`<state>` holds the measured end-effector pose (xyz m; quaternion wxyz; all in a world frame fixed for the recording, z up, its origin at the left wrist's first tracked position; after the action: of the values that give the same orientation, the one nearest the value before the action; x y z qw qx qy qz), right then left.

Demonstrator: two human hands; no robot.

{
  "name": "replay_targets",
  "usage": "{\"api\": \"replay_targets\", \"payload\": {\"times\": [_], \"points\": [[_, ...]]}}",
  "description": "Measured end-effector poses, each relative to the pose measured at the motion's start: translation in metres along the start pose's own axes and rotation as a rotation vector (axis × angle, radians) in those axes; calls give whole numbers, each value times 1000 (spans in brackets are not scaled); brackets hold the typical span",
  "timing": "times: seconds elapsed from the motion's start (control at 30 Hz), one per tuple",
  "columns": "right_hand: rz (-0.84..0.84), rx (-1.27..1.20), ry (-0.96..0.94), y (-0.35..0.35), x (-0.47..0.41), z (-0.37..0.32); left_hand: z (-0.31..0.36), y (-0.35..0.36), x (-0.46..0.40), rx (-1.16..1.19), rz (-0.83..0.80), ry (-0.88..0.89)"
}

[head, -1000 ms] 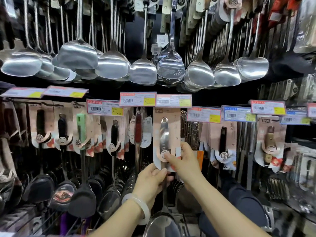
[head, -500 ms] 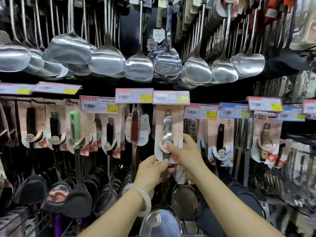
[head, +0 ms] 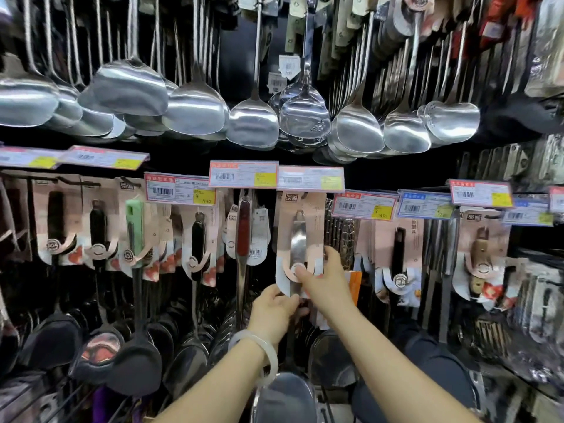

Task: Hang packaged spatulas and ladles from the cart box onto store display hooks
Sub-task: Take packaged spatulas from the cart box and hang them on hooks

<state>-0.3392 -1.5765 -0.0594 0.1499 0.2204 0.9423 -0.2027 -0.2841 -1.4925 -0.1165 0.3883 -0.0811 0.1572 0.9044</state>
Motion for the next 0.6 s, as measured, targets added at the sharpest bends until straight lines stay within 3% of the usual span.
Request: {"api": "replay_targets", "payload": {"times": [0.13,0.23,0.37,0.6], "points": [[104,427,-158,7,11,5,-16,2,-5,-15,-16,14],[40,584,-158,10,6,10,-20,0,-12,10,-20,24],[-49,566,-143,10,0,17,-26,-6,-19,63,-26,26],[-28,535,-172,4,-4,24,-34,-16,-30,148,-35,48]]}}
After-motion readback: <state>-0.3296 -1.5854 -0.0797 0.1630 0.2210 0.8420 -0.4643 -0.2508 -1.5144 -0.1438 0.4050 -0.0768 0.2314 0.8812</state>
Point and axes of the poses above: each hand's wrist, its own x-axis away from the middle knuckle, its own y-axis out of the palm, z = x × y, the point moved 4 cm from there along -x, towards the middle knuckle, and after that the axes turned 14 degrees about -z, right-handed, at the moved point
